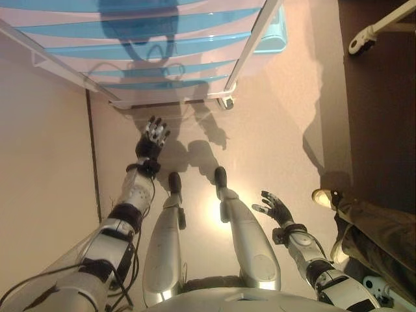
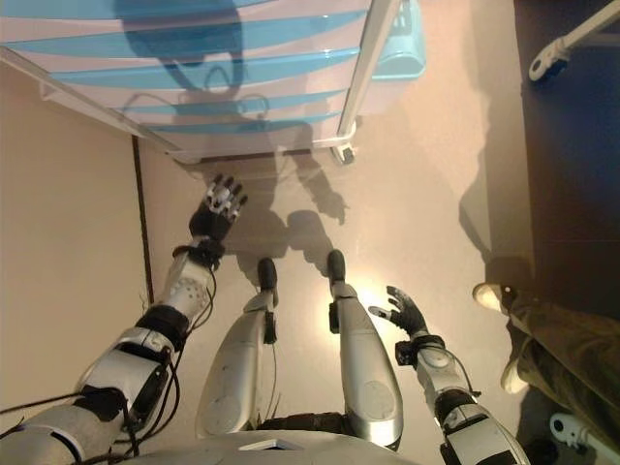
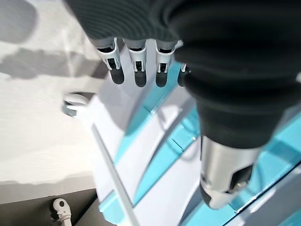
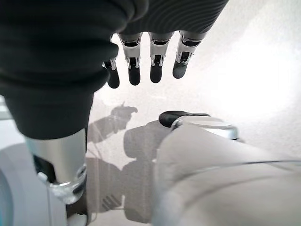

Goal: Open the drawer and pick up the medicine

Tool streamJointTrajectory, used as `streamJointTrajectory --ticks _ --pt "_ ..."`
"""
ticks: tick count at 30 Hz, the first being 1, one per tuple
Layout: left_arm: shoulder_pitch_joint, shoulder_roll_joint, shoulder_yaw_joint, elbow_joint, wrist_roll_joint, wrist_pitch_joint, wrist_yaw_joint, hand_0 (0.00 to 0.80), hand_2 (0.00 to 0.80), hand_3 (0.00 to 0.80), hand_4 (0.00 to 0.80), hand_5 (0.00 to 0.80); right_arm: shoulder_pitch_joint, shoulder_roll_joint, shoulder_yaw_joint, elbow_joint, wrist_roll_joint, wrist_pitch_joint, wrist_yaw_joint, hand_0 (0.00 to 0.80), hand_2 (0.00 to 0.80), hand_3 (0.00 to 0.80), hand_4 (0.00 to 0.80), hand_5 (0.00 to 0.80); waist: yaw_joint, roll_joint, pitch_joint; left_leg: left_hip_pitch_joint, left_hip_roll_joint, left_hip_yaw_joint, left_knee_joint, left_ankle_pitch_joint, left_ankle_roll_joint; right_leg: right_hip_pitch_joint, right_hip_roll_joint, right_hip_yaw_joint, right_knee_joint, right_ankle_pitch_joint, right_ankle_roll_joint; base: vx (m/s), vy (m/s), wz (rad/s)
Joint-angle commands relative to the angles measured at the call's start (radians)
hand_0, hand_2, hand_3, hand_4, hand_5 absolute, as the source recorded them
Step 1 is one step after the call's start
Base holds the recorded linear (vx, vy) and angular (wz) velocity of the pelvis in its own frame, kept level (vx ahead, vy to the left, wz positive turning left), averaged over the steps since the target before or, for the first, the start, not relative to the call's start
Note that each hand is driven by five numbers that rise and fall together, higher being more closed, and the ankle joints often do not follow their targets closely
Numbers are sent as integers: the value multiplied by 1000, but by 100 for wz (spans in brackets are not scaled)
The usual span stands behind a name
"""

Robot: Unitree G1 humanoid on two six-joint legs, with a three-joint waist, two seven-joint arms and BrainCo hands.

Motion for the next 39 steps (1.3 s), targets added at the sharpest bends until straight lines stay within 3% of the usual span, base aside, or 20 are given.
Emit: streamJointTrajectory --ticks 1,11,19,24,27,30,33,39 --pt "-94 63 50 -53 -97 -23 -2 0 0 0 0 0 64 -51 47 -77 44 3 -10 0 0 0 0 0 -24 -2 -26 -85 -39 -9 30 -6 42 -35 29 12 -3 28 11 28 -11 -12" --pt "-378 147 68 -4 -333 -70 -40 0 0 0 0 0 108 -67 80 -108 101 -22 -21 0 0 0 0 0 -76 -24 -26 -149 -38 -9 50 -9 32 -114 32 19 36 22 -3 36 -12 -6" --pt "-495 178 75 3 -535 -107 -104 0 0 0 0 0 126 -72 104 -112 97 -28 -22 0 0 0 0 0 -96 -29 -26 -176 -35 -12 50 -15 33 -157 39 20 56 11 -15 8 -4 -3" --pt "-557 193 80 -12 -695 -103 -240 0 0 0 0 0 123 -81 114 -124 115 -27 -14 0 0 0 0 0 -107 -35 -26 -191 -32 -15 48 -13 30 -177 41 24 48 18 -18 3 2 -1" --pt "-572 186 81 -85 -768 -95 -372 0 0 0 0 0 124 -79 113 -120 127 -31 -6 0 0 0 0 0 -107 -41 -26 -201 -33 -22 43 -15 32 -191 46 28 43 25 -19 0 0 0" --pt "-578 175 75 -186 -768 -63 -516 0 0 0 0 0 127 -80 111 -118 121 -23 3 0 0 0 0 0 -105 -45 -26 -202 -32 -25 36 -16 33 -193 51 31 39 27 -22 -9 -9 -2" --pt "-586 167 43 -271 -753 -66 -584 0 0 0 0 0 125 -88 109 -112 117 -22 14 0 0 0 0 0 -104 -40 -26 -197 -32 -22 28 -15 33 -190 52 32 35 30 -23 -17 28 3" --pt "-645 185 9 -307 -719 -38 -655 0 0 0 0 0 116 -105 99 -110 120 -17 29 0 0 0 0 0 -107 -21 -26 -175 -36 -17 12 -10 31 -172 46 39 21 37 -24 -12 49 0"
